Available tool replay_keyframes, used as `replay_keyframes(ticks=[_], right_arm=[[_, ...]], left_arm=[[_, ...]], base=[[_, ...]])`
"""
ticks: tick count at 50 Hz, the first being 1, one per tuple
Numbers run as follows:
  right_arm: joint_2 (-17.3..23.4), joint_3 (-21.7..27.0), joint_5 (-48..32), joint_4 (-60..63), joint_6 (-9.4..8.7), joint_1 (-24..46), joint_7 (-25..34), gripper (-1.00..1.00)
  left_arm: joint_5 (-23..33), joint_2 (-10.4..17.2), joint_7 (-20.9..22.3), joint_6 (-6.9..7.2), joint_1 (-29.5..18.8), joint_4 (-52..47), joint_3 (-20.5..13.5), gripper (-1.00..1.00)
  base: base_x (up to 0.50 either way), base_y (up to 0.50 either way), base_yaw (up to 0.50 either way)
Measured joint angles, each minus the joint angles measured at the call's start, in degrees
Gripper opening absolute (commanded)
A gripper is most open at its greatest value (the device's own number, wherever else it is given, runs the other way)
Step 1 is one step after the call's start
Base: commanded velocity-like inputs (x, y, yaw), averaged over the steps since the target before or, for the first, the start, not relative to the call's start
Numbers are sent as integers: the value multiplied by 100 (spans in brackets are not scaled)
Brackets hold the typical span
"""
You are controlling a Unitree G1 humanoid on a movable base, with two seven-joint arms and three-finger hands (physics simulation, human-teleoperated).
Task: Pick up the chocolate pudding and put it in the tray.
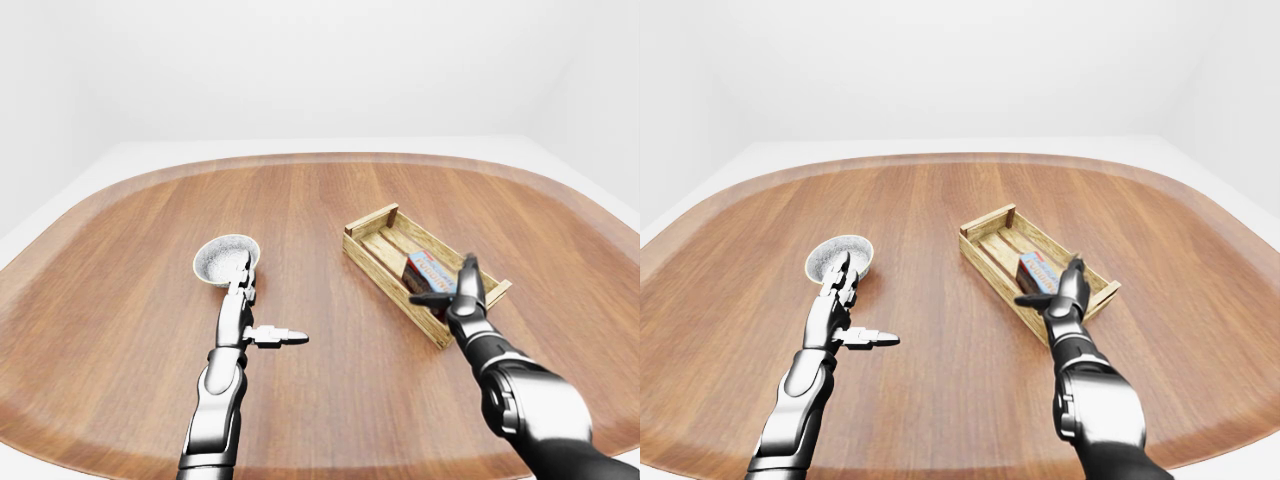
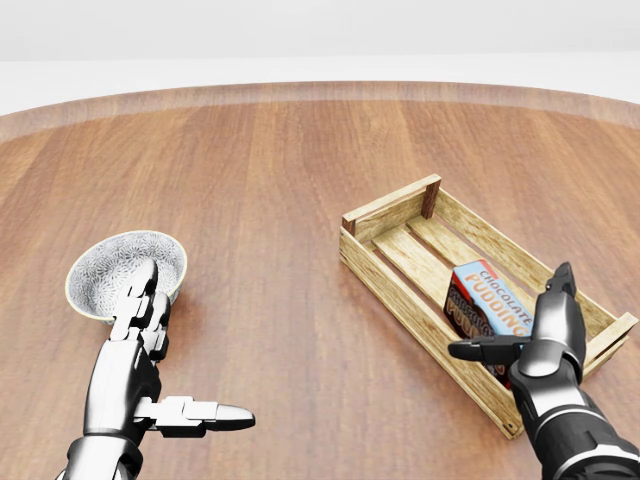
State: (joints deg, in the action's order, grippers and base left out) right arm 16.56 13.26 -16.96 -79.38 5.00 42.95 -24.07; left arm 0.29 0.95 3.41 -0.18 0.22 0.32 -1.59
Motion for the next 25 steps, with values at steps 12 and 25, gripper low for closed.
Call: replay_keyframes(ticks=[12, 25], right_arm=[[110, -77, -48, 37, 0, 232, 103, 100], [221, -120, 94, 105, 0, 596, 490, 100]], left_arm=[[0, 0, -1, 0, 0, 0, 0, 100], [-2, -2, -10, 16, -5, -11, -2, 100]], base=[[0, 0, 0], [0, 0, 0]])
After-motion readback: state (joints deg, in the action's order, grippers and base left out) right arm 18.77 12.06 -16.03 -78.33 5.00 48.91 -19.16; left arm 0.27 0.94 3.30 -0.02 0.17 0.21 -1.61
